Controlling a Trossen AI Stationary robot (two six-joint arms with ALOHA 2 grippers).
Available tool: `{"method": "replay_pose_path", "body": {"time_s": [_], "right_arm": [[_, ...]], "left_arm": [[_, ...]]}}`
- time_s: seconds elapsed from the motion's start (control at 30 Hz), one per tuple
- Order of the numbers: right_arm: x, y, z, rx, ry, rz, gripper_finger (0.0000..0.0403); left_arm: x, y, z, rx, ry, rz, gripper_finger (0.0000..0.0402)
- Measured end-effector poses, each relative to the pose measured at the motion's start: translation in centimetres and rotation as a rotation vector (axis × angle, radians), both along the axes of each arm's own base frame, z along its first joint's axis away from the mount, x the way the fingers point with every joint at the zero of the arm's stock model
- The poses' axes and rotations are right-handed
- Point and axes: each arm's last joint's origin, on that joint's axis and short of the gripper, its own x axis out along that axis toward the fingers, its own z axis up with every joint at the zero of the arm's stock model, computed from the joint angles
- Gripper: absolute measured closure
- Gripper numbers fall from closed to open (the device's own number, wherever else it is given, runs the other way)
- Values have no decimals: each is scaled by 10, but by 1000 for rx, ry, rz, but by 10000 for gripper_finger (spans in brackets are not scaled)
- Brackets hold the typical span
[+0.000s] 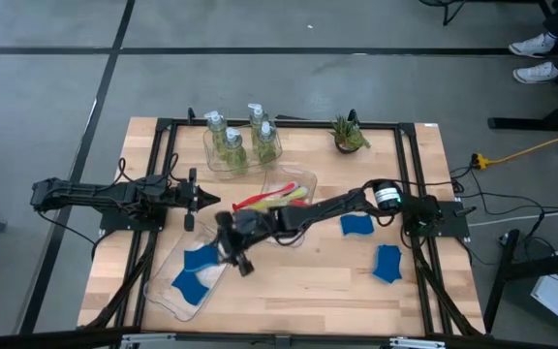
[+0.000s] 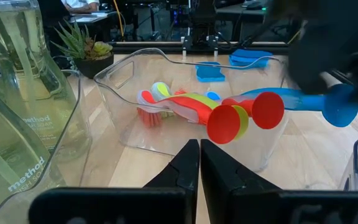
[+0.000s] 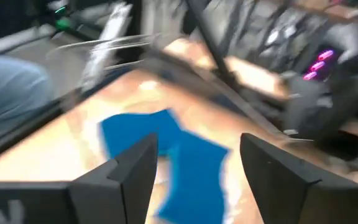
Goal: Pick & Place Kitchen Sink Supplies
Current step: Put the blue sponge into the bottom transparent bin
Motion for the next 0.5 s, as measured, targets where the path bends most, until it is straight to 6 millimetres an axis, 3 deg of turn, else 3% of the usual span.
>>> {"method": "replay_pose_path", "body": {"time_s": [0.27, 0.5], "right_arm": [[-15, 42, 27, -17, 262, 57, 199], [-28, 74, 20, -20, 331, 61, 222]], "left_arm": [[0, 0, 0, 0, 0, 0, 392], [0, 0, 0, 0, -1, 0, 391]]}}
